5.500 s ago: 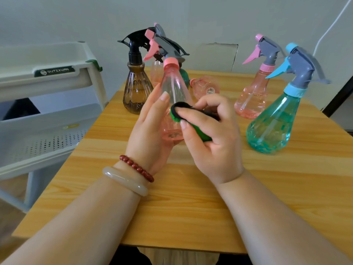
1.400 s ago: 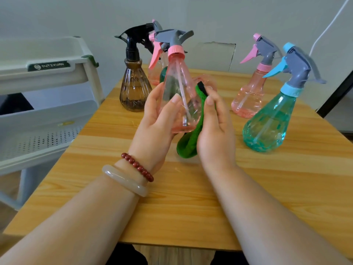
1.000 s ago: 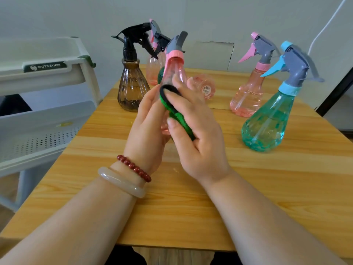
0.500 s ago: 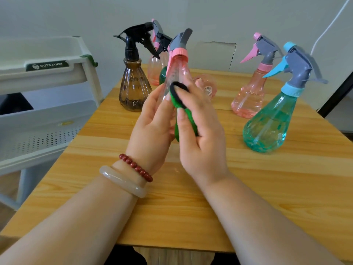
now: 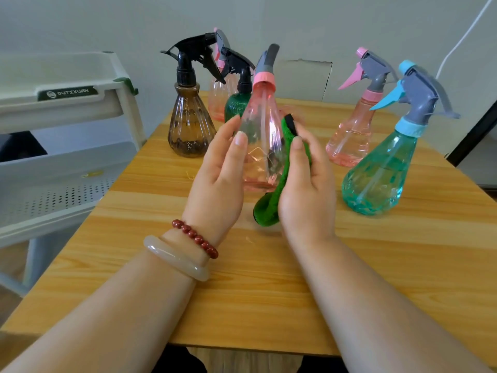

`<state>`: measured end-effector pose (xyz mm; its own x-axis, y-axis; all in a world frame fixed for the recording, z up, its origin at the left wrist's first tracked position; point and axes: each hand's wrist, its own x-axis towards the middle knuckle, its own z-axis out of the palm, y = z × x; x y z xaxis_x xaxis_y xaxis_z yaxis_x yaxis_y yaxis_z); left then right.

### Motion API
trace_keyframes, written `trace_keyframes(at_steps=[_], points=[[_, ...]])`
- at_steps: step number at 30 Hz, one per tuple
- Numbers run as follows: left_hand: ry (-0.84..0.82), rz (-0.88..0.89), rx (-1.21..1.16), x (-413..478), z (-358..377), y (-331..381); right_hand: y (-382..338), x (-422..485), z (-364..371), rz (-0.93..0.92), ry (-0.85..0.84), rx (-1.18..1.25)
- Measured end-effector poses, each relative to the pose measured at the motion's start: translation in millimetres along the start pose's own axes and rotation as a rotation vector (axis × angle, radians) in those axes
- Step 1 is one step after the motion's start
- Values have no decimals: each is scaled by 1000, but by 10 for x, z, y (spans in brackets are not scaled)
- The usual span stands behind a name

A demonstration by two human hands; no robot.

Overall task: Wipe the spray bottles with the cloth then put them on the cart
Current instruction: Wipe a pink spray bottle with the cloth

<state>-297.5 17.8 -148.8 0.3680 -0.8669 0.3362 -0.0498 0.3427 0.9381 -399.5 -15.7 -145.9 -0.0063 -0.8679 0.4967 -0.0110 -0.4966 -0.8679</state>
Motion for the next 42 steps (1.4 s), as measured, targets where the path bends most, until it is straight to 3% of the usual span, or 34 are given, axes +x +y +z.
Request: trace_keyframes(at_steps=[6, 8, 10, 13, 15, 20, 22, 26, 28, 31, 34, 38, 42], points=[[-98, 23, -139, -3, 20, -26, 80, -18, -17, -490, -89, -149], [-106, 1, -222, -3, 9, 6, 87, -26, 27, -566, -137, -176], [-97, -44, -309, 3, -5, 20, 87, -34, 67, -519, -91, -147], [-87, -94, -388, 15, 3, 27, 138, 0, 65, -250, 27, -34], [-89, -96, -382, 17, 32, 25, 141, 24, 44, -179, 29, -28], [-59, -99, -307, -11, 41, 0, 119, -18, 38, -526, -93, -165], [-91, -79, -299, 13, 9, -12, 147, -1, 60, -492, -55, -158], [-78, -76, -281, 5, 37, -8, 180, 16, 58, -204, 20, -40], [-53, -86, -276, -27, 62, 3, 145, -2, 42, -261, 19, -46], [-69, -105, -327, -14, 49, 2, 89, -44, 49, -507, -102, -157], [-95, -91, -337, 13, 28, 10, 104, 1, 64, -473, -27, -138], [-110, -115, -347, 2, 51, 20, 155, 11, 51, -243, 84, -83], [-71, -93, -327, -8, 55, 18, 101, -74, 57, -513, -12, -181]])
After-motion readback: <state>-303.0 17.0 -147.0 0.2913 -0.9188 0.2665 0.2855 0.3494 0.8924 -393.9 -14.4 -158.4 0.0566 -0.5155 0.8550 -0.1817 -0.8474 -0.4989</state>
